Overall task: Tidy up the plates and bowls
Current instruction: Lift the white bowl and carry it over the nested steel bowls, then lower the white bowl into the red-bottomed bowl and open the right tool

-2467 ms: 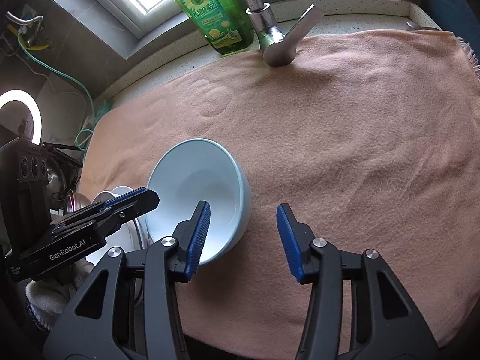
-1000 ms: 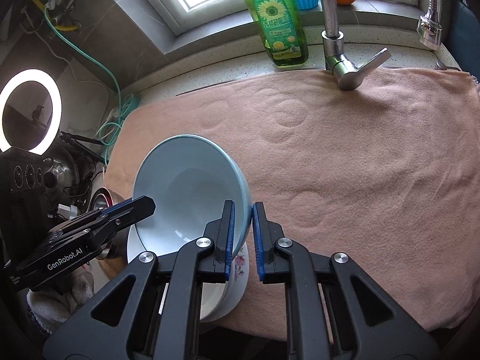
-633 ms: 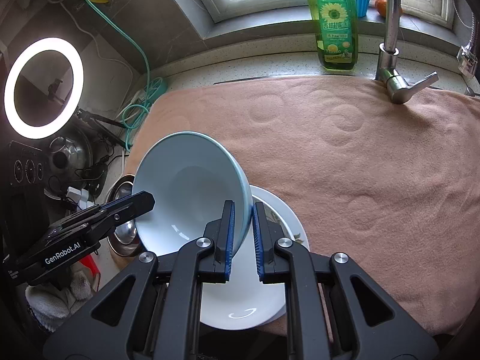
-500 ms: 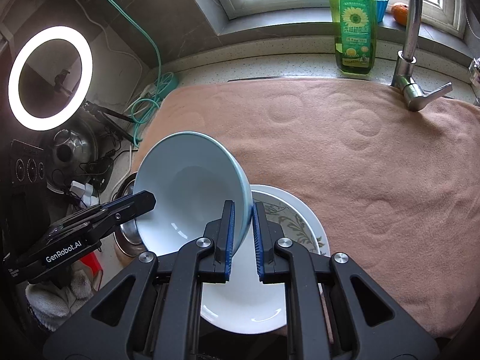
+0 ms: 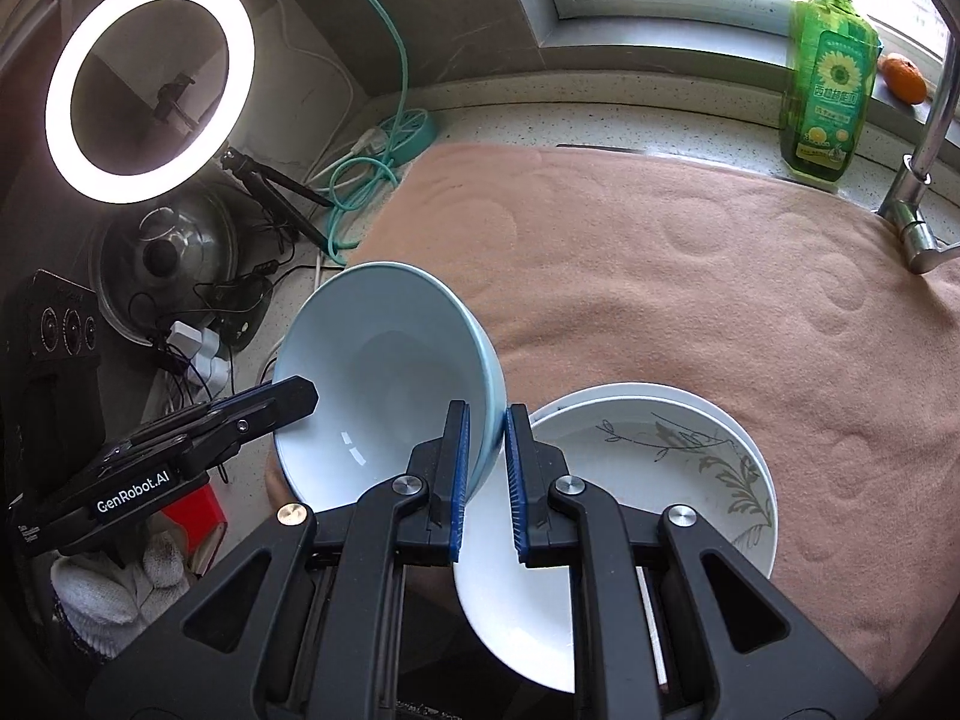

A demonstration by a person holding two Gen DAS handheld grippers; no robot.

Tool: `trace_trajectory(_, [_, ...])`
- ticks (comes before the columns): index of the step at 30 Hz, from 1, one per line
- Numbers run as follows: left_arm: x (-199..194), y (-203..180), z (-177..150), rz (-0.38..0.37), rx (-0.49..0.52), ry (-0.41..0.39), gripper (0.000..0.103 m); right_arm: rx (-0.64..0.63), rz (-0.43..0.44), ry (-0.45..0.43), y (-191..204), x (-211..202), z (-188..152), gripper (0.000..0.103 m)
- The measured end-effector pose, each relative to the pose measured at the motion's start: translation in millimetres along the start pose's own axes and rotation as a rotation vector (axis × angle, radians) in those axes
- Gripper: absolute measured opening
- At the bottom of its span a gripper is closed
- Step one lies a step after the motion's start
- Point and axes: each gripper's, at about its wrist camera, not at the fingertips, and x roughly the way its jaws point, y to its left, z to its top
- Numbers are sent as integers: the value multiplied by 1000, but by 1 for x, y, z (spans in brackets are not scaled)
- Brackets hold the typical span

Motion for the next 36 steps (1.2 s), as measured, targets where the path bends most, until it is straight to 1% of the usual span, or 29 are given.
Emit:
trace_trajectory(8, [-11, 40, -7, 44, -71, -8, 10, -52, 23, 54, 34, 33, 0, 12])
trace_trajectory(12, [-11, 56, -10, 62, -97, -4, 10, -61, 23, 85, 41, 50, -2, 12])
trace_trajectory(16, [-9, 68, -13, 60, -121, 6, 10, -66, 14, 106, 47, 61, -4, 12])
trace_trajectory(20, [-3, 75, -15, 53, -136, 28, 10, -64, 1, 118, 48, 68, -5, 12])
trace_trajectory(27, [1, 81, -14, 50, -130, 46, 10, -50, -13, 132, 47, 77, -7, 12])
trace_trajectory(36, [8, 85, -15, 55, -122, 82, 10, -34, -8, 146, 46, 83, -7, 12])
